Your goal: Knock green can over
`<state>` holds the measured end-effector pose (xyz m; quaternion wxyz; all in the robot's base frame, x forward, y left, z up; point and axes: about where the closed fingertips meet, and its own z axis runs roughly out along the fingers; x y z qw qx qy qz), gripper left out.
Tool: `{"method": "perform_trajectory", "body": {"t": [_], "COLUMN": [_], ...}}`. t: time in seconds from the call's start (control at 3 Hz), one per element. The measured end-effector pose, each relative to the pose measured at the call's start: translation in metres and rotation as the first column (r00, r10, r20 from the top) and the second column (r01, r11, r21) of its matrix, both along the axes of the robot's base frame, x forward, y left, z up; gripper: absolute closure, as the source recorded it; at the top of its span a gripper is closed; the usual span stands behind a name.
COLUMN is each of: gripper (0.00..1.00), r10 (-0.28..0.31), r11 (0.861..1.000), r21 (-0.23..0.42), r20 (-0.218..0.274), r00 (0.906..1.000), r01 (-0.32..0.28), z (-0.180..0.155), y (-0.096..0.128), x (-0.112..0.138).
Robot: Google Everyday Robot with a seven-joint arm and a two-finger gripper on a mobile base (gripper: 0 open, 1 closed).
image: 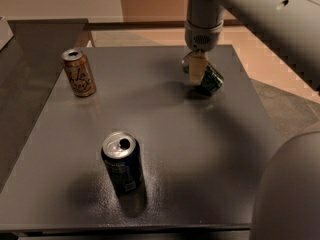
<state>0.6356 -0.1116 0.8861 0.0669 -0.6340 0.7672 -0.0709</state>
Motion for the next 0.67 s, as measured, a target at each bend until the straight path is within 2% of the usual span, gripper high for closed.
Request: {"method": "perform_trajectory", "body": {"t": [0.33, 0.67], "gripper": [0.36, 0.12], "r10": [0.004, 0.005], "r11": [0.998, 0.998], "r21": [-0.061, -0.059], "r20": [-0.019, -0.012], "r00": [0.9998, 0.9999], "r01": [-0.005, -0.006], "z": [-0.0131, -0.0145], "y": [-0.0085, -0.0078], "x": [-0.0031, -0.0007]}}
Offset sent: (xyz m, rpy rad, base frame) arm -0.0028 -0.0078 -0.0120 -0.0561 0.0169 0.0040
